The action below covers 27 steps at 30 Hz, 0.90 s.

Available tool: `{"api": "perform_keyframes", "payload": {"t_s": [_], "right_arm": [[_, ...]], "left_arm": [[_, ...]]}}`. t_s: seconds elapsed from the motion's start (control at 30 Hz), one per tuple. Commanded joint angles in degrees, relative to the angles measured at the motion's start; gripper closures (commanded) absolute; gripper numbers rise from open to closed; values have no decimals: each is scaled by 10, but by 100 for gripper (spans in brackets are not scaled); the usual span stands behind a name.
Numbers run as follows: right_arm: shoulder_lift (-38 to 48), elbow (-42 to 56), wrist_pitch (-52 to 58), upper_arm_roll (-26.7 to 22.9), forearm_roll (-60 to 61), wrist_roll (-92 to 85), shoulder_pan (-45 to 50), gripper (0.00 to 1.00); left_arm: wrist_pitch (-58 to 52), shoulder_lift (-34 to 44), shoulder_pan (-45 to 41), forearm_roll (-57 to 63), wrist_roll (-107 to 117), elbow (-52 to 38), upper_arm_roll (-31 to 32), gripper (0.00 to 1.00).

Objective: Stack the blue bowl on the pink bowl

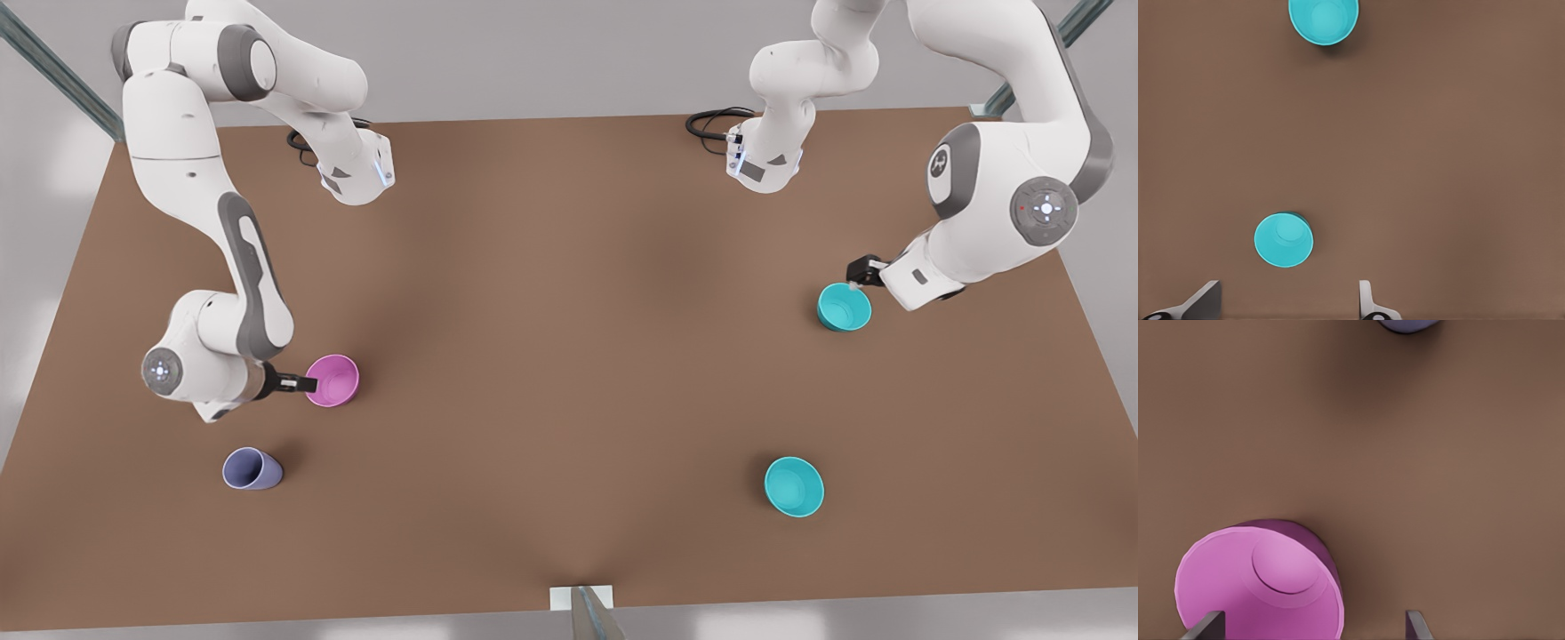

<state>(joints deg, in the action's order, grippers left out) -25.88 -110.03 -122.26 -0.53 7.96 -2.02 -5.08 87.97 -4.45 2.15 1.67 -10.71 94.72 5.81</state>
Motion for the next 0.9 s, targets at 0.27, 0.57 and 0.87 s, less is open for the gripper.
{"api": "perform_keyframes", "payload": {"t_s": [0.27,0.57,0.87], "right_arm": [[-29,-52,-90,0,1,-26,-2,0],[-39,-50,-93,4,0,-27,-2,68],[-30,-39,-73,44,36,-32,-1,79]], "left_arm": [[-1,3,-1,5,-3,-6,7,0],[-61,4,3,7,-3,-7,39,0],[-62,3,3,6,-3,-6,39,0]]}}
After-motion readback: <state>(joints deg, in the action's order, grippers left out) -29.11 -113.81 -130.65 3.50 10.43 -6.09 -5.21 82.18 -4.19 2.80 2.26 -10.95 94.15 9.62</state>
